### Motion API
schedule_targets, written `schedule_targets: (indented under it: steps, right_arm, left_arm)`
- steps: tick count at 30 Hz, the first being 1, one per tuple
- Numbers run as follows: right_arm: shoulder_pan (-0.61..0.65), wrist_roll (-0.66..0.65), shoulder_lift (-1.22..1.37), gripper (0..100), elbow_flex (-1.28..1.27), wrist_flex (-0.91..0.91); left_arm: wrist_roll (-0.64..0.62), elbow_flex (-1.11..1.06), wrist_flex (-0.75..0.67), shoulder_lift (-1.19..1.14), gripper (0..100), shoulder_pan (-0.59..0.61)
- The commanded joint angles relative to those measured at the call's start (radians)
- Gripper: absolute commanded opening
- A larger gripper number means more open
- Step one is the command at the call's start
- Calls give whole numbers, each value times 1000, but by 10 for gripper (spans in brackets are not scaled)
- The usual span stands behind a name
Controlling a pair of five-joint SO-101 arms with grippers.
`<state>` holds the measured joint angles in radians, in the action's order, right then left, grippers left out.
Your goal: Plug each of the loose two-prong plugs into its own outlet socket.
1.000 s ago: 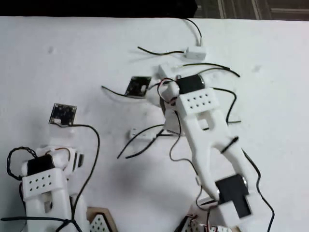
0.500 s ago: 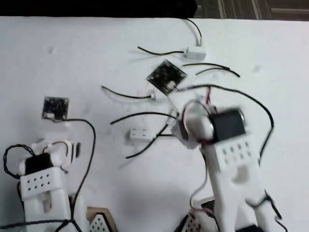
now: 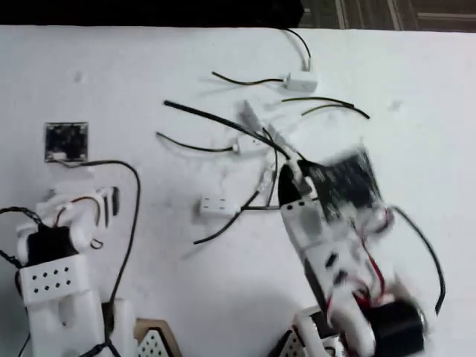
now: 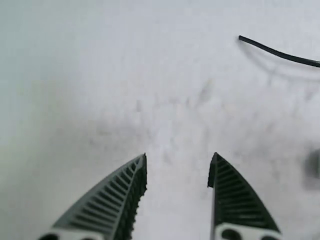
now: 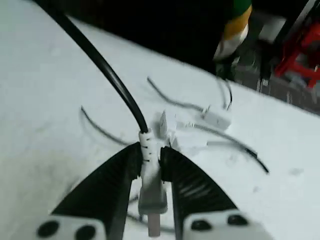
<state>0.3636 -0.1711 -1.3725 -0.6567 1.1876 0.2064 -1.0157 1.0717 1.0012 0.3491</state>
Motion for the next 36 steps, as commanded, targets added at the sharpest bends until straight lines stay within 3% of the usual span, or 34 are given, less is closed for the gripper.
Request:
schedule_targets:
  steps: [1,8,12,16,26,36]
  right_arm:
    - [59,48,-140,17,-127,-134]
    - [213,132,-298,16,-342,-305]
    - [274,132,-302,16,-474,-394]
    - [308,129,-300,16,-585,-475]
    - [358,126,-280,16,-694,-484]
    - [358,130,85,16,-634,-605]
  left_arm:
    - [-15,51,-6,19,207,-130]
    - [-166,51,-160,19,207,-255]
    - [-190,51,-227,19,207,-340]
    - [-190,52,-230,19,203,-437]
    - [-187,109,-149,19,203,-573]
    - [-133,115,-123,19,203,-668]
